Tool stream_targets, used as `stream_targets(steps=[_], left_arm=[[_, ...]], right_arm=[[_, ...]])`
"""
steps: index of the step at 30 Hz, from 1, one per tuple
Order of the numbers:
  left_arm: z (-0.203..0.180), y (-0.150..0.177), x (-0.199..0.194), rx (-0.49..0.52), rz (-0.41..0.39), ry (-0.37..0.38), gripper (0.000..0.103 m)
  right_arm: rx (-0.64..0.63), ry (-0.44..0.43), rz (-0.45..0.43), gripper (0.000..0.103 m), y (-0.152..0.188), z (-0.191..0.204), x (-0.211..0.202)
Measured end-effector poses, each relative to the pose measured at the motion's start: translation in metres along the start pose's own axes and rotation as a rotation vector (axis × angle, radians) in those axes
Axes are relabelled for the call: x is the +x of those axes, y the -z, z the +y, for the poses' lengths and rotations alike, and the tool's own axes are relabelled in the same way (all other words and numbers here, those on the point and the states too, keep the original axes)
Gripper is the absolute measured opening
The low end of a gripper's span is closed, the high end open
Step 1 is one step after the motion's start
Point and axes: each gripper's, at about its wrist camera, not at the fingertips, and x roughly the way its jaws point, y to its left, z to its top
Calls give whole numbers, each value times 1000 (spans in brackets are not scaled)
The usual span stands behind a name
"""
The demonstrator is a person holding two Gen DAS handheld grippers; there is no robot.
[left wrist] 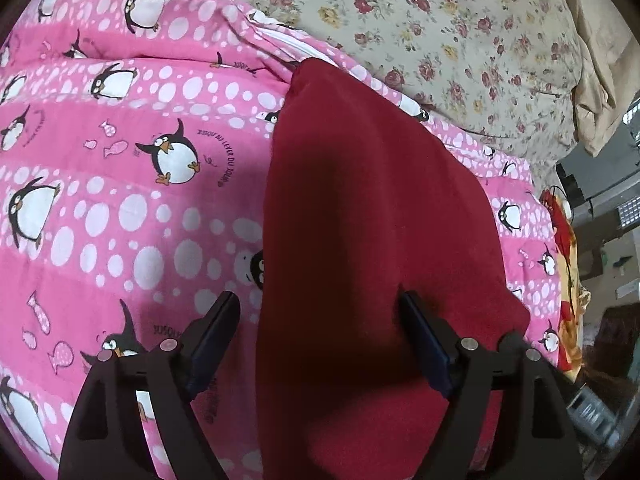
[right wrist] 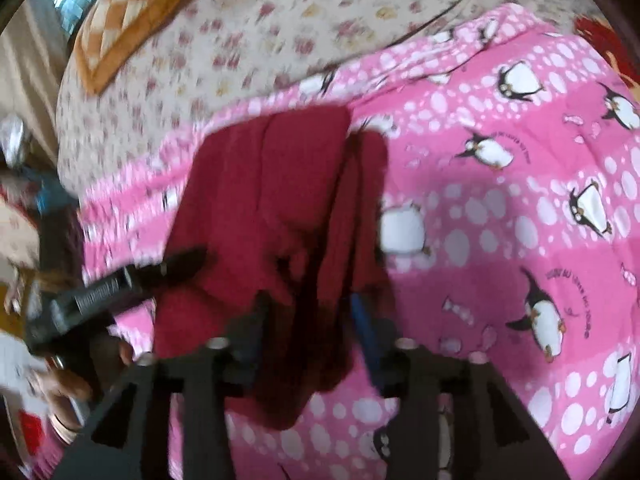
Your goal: Fold small clothes
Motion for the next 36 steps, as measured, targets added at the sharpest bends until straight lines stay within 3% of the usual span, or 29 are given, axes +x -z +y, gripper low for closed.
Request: stream_targets(steps=[1,7,11,12,13,16,19,24,29,31,33,36], left_arm=[[0,-1,1,8,3,3,65],[4,-5,16,4,10,39,76],[0,-6,21,24,6,30,77],[-1,-6,21,34,4,24,73],[-4,-5,19,54,1,30,58],[-12,-2,8,94,-14,36,39],[-13,3,-11,121,-23,35,30],[-1,24,-67,144,-23,44,28],[36,65,-108,98,-13,-34,28],[55,80,-103,63,4,-60,30],[71,90,-94,11,16,-60,38],[79,97,-103,-28,-37,-39,44]], right_arm=[[9,-16,-6,70,-4,0,3],[19,-59,67,90,-28,-12,52],[-10,-101,73,91,-35,-13,68],[-23,-102,77,88,-37,-10,70],[-26,-123,81,69,-37,-6,71],[-36,-112,64,53,-36,5,65],[-41,-140,48,49,-32,17,49],[-39,-254,89,49,-15,47,21],[-49,-337,179,51,27,75,21],[-104,-300,223,62,48,90,33],[-195,-146,243,68,67,99,44],[-225,-110,236,69,76,99,32]])
